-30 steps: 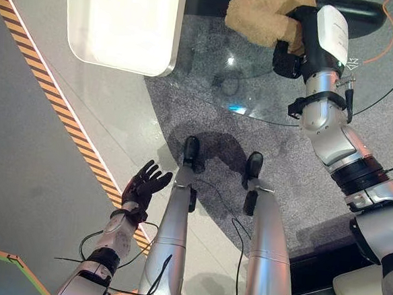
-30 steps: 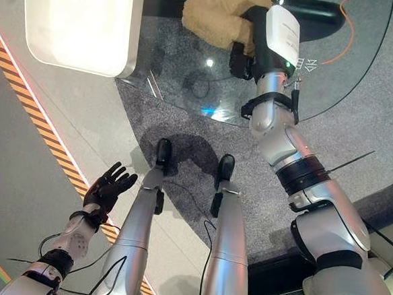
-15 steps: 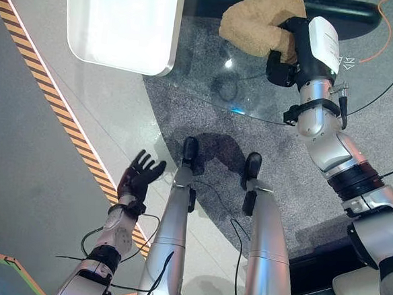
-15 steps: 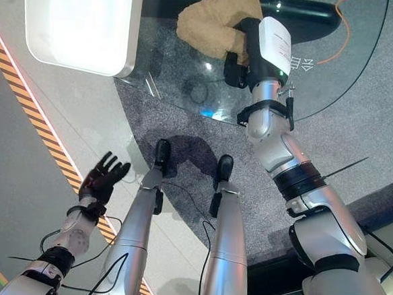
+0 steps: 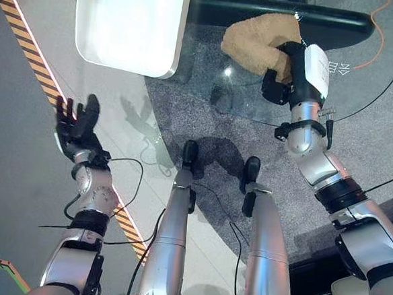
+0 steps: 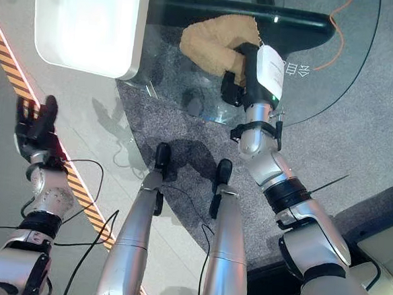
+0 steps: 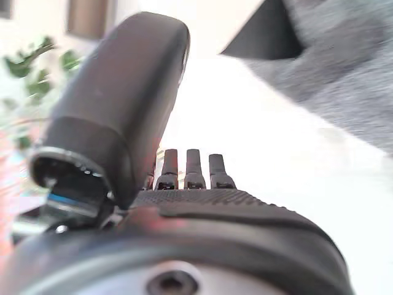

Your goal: Wipe the table with a cloth and put it in the basket.

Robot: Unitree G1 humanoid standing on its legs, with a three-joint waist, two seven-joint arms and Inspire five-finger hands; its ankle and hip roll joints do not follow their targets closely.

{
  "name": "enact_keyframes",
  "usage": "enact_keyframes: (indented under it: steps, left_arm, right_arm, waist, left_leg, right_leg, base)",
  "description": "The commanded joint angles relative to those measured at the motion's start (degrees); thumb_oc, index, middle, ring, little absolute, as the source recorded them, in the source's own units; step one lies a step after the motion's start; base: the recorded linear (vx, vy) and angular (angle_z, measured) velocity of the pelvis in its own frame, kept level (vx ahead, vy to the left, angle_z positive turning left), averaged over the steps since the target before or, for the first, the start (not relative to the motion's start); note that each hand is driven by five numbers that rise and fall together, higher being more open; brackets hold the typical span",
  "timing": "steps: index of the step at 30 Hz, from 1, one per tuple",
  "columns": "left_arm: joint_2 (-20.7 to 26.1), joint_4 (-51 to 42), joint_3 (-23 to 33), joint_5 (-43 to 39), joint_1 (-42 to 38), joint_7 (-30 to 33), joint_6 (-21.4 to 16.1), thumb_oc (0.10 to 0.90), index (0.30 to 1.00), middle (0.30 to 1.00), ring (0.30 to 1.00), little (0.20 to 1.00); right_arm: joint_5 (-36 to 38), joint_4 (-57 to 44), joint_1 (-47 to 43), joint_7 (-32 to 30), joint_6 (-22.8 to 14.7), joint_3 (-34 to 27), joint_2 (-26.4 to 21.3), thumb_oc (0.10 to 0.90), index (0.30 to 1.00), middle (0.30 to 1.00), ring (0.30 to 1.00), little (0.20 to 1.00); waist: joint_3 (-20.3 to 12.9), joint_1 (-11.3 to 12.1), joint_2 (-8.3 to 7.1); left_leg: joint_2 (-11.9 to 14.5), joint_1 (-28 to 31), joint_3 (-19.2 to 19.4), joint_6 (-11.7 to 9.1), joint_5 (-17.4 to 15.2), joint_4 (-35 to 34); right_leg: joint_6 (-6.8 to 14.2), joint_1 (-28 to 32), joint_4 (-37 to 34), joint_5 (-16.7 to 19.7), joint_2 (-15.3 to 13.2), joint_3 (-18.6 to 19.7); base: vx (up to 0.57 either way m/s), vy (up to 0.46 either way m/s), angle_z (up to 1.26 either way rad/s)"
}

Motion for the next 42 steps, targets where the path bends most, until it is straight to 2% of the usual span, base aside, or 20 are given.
enact_keyframes:
  steps: [1,5,8,12,16,17,23,27,34,38,42]
  left_arm:
    - [5.19,-1.88,5.42,4.72,-1.75,8.13,-9.54,0.800,0.900,0.900,0.900,0.900]
    - [5.48,-6.11,6.62,12.30,-2.94,17.02,-14.32,0.800,0.900,0.900,0.900,0.900]
    - [4.53,-11.37,7.21,19.95,-2.30,22.63,-16.47,0.800,0.900,0.900,0.900,0.900]
    - [2.49,-18.34,7.34,29.70,-1.25,25.96,-18.12,0.800,0.900,0.900,0.900,0.900]
    - [-0.04,-28.65,5.50,30.90,-0.14,17.34,-15.36,0.800,0.900,0.900,0.900,0.900]
    - [-0.84,-32.10,4.54,29.70,0.36,12.33,-13.39,0.800,0.900,0.900,0.900,0.900]
    - [-2.37,-39.17,1.85,28.12,2.30,0.13,-8.20,0.800,0.900,0.900,0.900,0.900]
    - [-2.35,-41.66,0.64,27.35,3.35,-4.85,-5.47,0.800,0.900,0.900,0.900,0.900]
    - [-2.35,-43.84,-1.75,20.94,5.79,-15.05,0.14,0.800,0.900,0.900,0.900,0.900]
    - [-2.18,-44.81,-3.80,18.49,6.37,-18.44,5.16,0.800,0.900,0.900,0.900,0.900]
    - [-1.95,-45.21,-5.29,14.58,6.45,-21.70,8.31,0.800,0.900,0.900,0.900,0.900]
  right_arm:
    - [1.86,-4.55,-0.31,-3.35,-5.65,-2.24,1.24,0.100,0.300,0.300,0.300,0.200]
    - [2.47,-7.14,1.98,-3.66,-8.46,-3.85,2.58,0.100,0.300,0.300,0.300,0.200]
    - [1.16,-10.46,4.44,-3.32,-9.30,-5.51,3.45,0.100,0.300,0.300,0.300,0.200]
    - [-0.93,-14.47,7.76,-3.35,-9.92,-7.30,4.29,0.100,0.300,0.300,0.300,0.200]
    - [-2.70,-18.22,10.97,-3.38,-11.56,-9.80,5.37,0.100,0.300,0.300,0.300,0.200]
    - [-3.08,-19.07,11.57,-2.78,-12.50,-11.07,5.80,0.100,0.300,0.300,0.300,0.200]
    - [-4.02,-22.15,12.66,-0.82,-14.79,-13.79,6.66,0.100,0.300,0.300,0.300,0.200]
    - [-4.28,-24.96,14.47,0.62,-15.94,-15.28,7.01,0.100,0.300,0.300,0.300,0.200]
    - [-3.68,-29.82,17.69,1.49,-19.30,-17.25,7.30,0.100,0.300,0.300,0.300,0.200]
    - [-3.26,-32.84,18.30,1.69,-21.60,-17.93,7.21,0.100,0.300,0.300,0.300,0.200]
    - [-2.20,-34.78,18.26,2.09,-23.14,-18.06,6.83,0.100,0.300,0.300,0.300,0.200]
  waist:
    - [-0.91,-0.15,-0.72]
    - [-0.91,-0.26,-1.33]
    - [-0.91,-0.18,-1.69]
    - [-0.91,-0.20,-1.94]
    - [-0.91,-0.22,-2.19]
    - [-0.91,-0.29,-2.19]
    - [-0.91,-0.50,-2.05]
    - [-0.91,-0.85,-1.95]
    - [-0.91,-1.72,-1.75]
    - [-0.91,-2.25,-1.74]
    - [-0.91,-2.54,-1.77]
  left_leg:
    - [-4.33,2.06,5.54,5.46,-4.76,2.79]
    - [-4.31,3.02,5.15,5.21,-4.79,2.40]
    - [-4.37,3.55,4.92,5.23,-4.82,2.19]
    - [-4.36,4.02,4.80,5.30,-5.02,2.07]
    - [-4.41,4.46,4.98,5.59,-5.14,1.82]
    - [-4.36,4.54,5.06,5.70,-5.22,1.86]
    - [-4.44,4.79,5.32,6.07,-5.31,1.77]
    - [-4.31,5.40,5.69,6.35,-5.42,1.73]
    - [-4.26,6.16,6.27,6.84,-5.61,1.73]
    - [-4.12,6.28,6.65,7.03,-5.72,1.89]
    - [-3.93,6.69,6.92,7.12,-5.72,1.74]
  right_leg:
    - [-2.56,3.30,-6.98,2.61,4.32,-3.16]
    - [-2.18,4.54,-7.69,2.69,4.51,-2.80]
    - [-1.92,5.36,-7.96,2.71,4.58,-2.73]
    - [-1.64,5.94,-8.05,2.75,4.54,-2.60]
    - [-1.33,6.52,-8.20,2.86,4.58,-2.59]
    - [-1.17,6.53,-8.00,2.90,4.52,-2.56]
    - [-0.83,6.71,-8.22,3.31,4.49,-2.45]
    - [-0.64,7.20,-8.32,3.47,4.47,-2.33]
    - [-0.30,7.73,-8.58,3.84,4.65,-1.90]
    - [-0.11,7.87,-8.86,4.13,4.76,-1.53]
    - [0.04,8.12,-9.03,4.33,4.73,-1.42]
  base:
    - [0.00,0.000,0.00]
    - [-0.01,-0.018,0.01]
    - [-0.01,-0.019,0.02]
    - [0.00,0.000,0.00]
    - [0.00,0.000,0.00]
    - [0.00,0.000,0.00]
    - [0.00,0.001,-0.01]
    - [0.01,0.008,0.00]
    - [0.01,0.009,0.00]
    - [0.00,0.000,0.00]
    - [0.00,0.001,-0.01]
